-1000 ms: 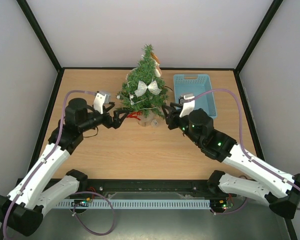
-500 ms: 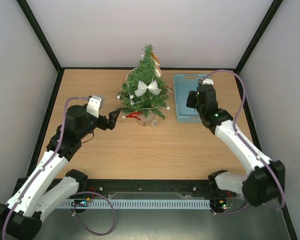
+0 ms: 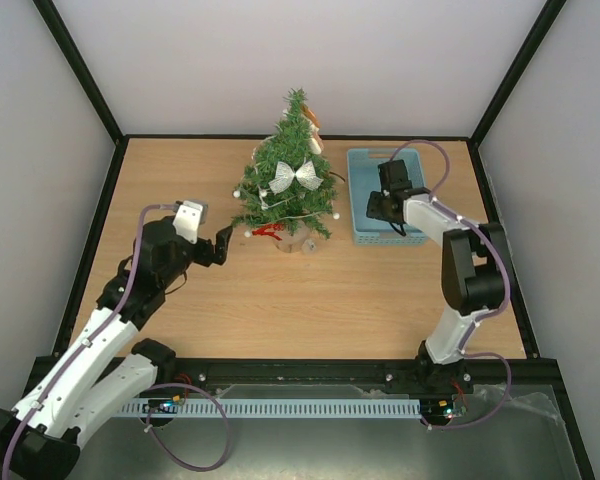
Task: Decorate the small christmas tree
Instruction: Pick up the decoration item from the storage box.
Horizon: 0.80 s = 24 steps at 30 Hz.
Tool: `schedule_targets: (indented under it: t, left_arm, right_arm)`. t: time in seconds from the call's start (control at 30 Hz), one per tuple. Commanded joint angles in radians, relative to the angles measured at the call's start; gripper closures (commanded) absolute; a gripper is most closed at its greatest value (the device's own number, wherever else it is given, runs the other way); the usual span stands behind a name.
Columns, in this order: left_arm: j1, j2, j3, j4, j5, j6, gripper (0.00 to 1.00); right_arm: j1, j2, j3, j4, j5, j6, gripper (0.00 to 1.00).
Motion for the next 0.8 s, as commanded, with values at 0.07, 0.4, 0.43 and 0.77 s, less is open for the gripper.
schedule_targets:
  t: [0.07,0.4,0.43,0.77]
  left_arm:
    - [-0.042,0.015,-0.007,0.007,-0.131,0.033,0.01]
    - [-0.124,0.014,-0.02,0.003,-0.198,0.028,0.01]
    - [-0.132,0.013,-0.024,0.005,-0.198,0.028,0.0]
    - [-0.144,-0.002,-0.028,0.019,-0.18,0.038,0.0]
  right_arm:
    - [-0.001,0.092,0.147,-0.204,-0.08,-0.066,0.5]
    - [-0.001,0.185,0.259,-0.492,0.011,-0.203,0.49]
    - [-0.002,0.191,0.265,-0.507,0.005,-0.213,0.49]
    - [-0.007,0.296,0.336,-0.556,-0.036,-0.284,0.5]
